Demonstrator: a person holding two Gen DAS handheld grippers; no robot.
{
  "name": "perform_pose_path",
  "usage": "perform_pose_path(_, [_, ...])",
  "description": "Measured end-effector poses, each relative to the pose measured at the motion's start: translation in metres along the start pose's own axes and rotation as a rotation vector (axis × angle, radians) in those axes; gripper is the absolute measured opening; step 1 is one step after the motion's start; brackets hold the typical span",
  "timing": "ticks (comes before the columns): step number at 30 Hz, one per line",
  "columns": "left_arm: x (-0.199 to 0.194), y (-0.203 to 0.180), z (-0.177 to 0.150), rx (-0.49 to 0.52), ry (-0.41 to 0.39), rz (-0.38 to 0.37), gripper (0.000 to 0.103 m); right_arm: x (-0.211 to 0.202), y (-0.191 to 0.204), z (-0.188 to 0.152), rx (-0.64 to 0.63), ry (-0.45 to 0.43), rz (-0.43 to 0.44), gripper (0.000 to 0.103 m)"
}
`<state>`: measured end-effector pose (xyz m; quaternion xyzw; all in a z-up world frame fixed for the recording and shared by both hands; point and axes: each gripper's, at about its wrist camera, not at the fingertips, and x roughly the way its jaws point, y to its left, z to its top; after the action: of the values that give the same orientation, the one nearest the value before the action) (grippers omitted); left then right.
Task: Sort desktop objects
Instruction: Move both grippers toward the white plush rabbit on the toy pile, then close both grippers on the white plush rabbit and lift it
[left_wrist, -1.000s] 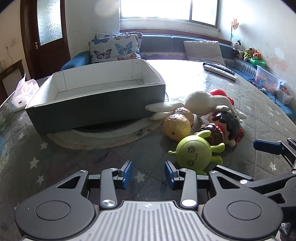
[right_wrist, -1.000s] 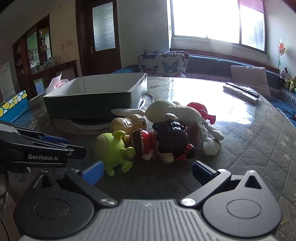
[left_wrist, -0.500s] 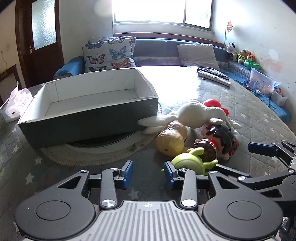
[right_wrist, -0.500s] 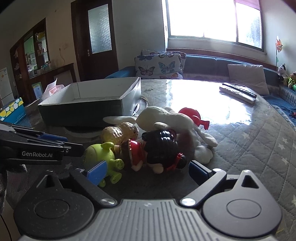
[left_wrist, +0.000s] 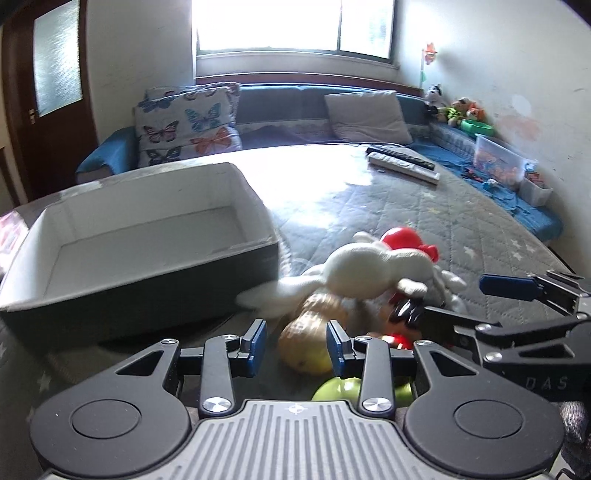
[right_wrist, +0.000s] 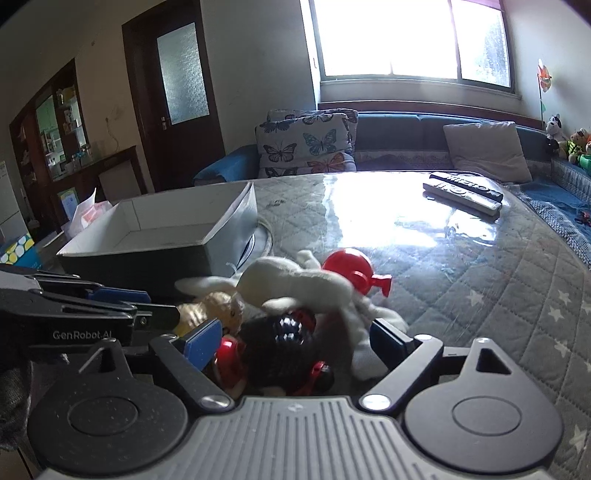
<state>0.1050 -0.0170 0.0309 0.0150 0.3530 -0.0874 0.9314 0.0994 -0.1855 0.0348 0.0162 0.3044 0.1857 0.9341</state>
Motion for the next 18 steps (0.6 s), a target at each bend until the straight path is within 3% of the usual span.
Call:
perform_pose_path(6, [0.018, -0.004, 0.018, 0.038, 0.010, -0.052, 0.039, 0.018, -0.020, 0.013, 0.053, 0.015, -0.004, 0.083])
perform_pose_path(18, [0.047, -0.017, 0.032, 0.169, 0.004, -0.128, 0.040, 0.048, -0.044, 0.023, 0.152, 0.084, 0.076, 0.068])
